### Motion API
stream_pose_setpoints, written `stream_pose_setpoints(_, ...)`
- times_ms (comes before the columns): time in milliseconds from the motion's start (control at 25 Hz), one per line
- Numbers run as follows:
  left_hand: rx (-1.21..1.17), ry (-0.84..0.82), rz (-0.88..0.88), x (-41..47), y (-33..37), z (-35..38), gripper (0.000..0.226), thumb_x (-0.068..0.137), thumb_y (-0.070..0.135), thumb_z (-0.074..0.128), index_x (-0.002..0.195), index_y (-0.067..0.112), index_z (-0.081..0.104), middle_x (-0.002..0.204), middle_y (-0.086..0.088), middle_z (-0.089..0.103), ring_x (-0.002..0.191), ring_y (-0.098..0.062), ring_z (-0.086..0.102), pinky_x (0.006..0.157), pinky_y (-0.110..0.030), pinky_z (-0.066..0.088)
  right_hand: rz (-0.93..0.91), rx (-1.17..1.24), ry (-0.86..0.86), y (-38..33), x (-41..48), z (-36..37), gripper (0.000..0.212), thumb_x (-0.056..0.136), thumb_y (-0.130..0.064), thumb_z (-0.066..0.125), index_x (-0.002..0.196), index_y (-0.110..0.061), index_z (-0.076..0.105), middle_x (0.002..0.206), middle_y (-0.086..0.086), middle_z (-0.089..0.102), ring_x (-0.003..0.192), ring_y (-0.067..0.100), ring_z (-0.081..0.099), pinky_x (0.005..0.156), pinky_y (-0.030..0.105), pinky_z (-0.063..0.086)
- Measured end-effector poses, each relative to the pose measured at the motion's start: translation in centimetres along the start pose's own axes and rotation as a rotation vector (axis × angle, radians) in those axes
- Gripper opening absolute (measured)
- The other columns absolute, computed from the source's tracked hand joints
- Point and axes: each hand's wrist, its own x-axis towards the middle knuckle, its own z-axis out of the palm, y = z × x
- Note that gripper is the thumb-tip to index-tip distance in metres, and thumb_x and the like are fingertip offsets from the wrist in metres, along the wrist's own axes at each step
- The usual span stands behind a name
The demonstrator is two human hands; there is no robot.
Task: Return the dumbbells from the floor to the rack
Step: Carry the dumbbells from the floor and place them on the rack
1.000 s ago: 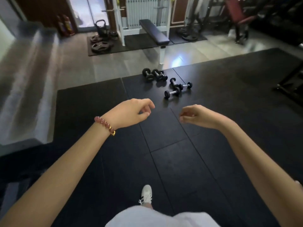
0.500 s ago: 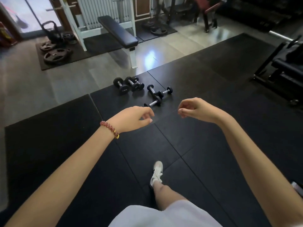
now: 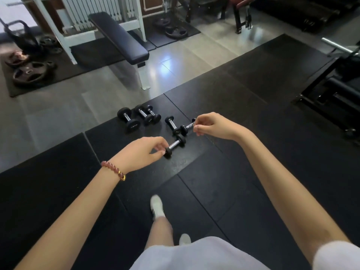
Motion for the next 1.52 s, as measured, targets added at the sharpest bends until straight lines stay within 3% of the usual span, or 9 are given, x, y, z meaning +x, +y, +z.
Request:
stream_pose_setpoints(280, -0.037, -0.098, -0.022, 17.7, -11.5, -5.9, 0.020, 0.092, 0.026, 0.053, 0.111, 0.031, 0.059, 0.105, 0.016, 0.063, 0.099, 0.002, 0.058, 0.086, -0.020, 0.047, 0.090, 0.179, 0.006, 3.9, 21.2, -3.4, 0.013, 0.088, -0.016, 0.055, 0.083, -0.009, 0.065, 0.077, 0.004, 0.069, 0.072, 0.010, 0.059, 0.078, 0.033, 0.050)
stream_pose_setpoints(560, -0.078, -0.151, -0.073, 34.0, -21.6, -5.8, 0.022, 0.093, 0.025, 0.051, 0.113, 0.026, 0.059, 0.107, 0.011, 0.064, 0.100, -0.006, 0.060, 0.091, -0.030, 0.049, 0.280, 0.316, -0.053, 14.1, 38.1, -1.8, 0.008, 0.094, -0.009, 0.052, 0.091, -0.005, 0.059, 0.080, 0.005, 0.062, 0.066, 0.011, 0.054, 0.061, 0.014, 0.043)
stream_pose_setpoints(760, -0.097, -0.180, -0.164, 43.9, -32.1, 7.8, 0.022, 0.094, 0.023, 0.051, 0.114, 0.022, 0.060, 0.112, 0.006, 0.064, 0.101, -0.010, 0.060, 0.088, -0.021, 0.045, 0.371, 0.252, -0.143, 29.0, 47.7, 9.8, 0.003, 0.093, -0.011, 0.056, 0.090, -0.013, 0.057, 0.078, -0.002, 0.061, 0.068, 0.009, 0.055, 0.062, 0.017, 0.045)
stream_pose_setpoints(960, -0.036, -0.254, -0.313, 54.7, -43.7, 27.0, 0.028, 0.092, 0.025, 0.049, 0.116, 0.017, 0.059, 0.120, -0.002, 0.062, 0.107, -0.019, 0.059, 0.091, -0.029, 0.046, 0.374, -0.050, -0.248, 47.7, 54.3, 27.2, 0.024, 0.083, -0.009, 0.060, 0.103, -0.019, 0.052, 0.104, 0.004, 0.061, 0.096, 0.023, 0.061, 0.086, 0.038, 0.051)
stream_pose_setpoints(1120, 0.210, -0.435, -0.243, 62.7, -49.7, 38.8, 0.037, 0.090, 0.032, 0.051, 0.118, 0.008, 0.056, 0.122, -0.010, 0.058, 0.111, -0.028, 0.057, 0.088, -0.032, 0.045, 0.190, -0.383, -0.238, 59.2, 59.9, 36.5, 0.056, 0.076, -0.005, 0.061, 0.128, -0.014, 0.044, 0.130, 0.008, 0.047, 0.122, 0.025, 0.046, 0.100, 0.033, 0.039)
stream_pose_setpoints(1240, 0.296, -0.556, -0.220, 68.6, -53.7, 44.7, 0.035, 0.084, 0.036, 0.058, 0.105, 0.008, 0.061, 0.102, -0.015, 0.061, 0.096, -0.028, 0.062, 0.091, -0.036, 0.051, -0.037, -0.754, -0.266, 65.0, 63.8, 40.9, 0.065, 0.077, -0.013, 0.063, 0.137, -0.009, 0.040, 0.141, 0.011, 0.041, 0.137, 0.026, 0.033, 0.118, 0.034, 0.014)
stream_pose_setpoints(1320, 0.250, -0.590, -0.260, 71.0, -55.4, 47.3, 0.037, 0.080, 0.037, 0.065, 0.103, 0.009, 0.061, 0.102, -0.013, 0.063, 0.095, -0.027, 0.064, 0.090, -0.038, 0.053, -0.214, -0.950, -0.151, 67.3, 65.3, 42.9, 0.049, 0.069, -0.020, 0.068, 0.116, -0.008, 0.060, 0.118, 0.010, 0.062, 0.122, 0.027, 0.053, 0.119, 0.039, 0.014)
stream_pose_setpoints(1400, 0.195, -0.576, -0.329, 71.0, -55.8, 50.6, 0.042, 0.082, 0.030, 0.066, 0.116, 0.006, 0.059, 0.117, -0.013, 0.063, 0.107, -0.027, 0.062, 0.091, -0.034, 0.050, -0.275, -0.987, -0.148, 68.1, 65.6, 44.7, 0.025, 0.056, -0.022, 0.075, 0.079, -0.013, 0.068, 0.077, 0.003, 0.068, 0.084, 0.023, 0.069, 0.110, 0.037, 0.033)
stream_pose_setpoints(1520, 0.093, -0.285, -0.443, 70.7, -56.8, 54.6, 0.032, 0.086, 0.022, 0.059, 0.114, 0.007, 0.061, 0.118, -0.010, 0.064, 0.110, -0.026, 0.062, 0.089, -0.032, 0.049, -0.183, -0.852, -0.228, 68.1, 66.8, 45.9, 0.021, 0.068, -0.022, 0.070, 0.084, -0.009, 0.066, 0.085, 0.009, 0.070, 0.083, 0.028, 0.068, 0.082, 0.032, 0.048)
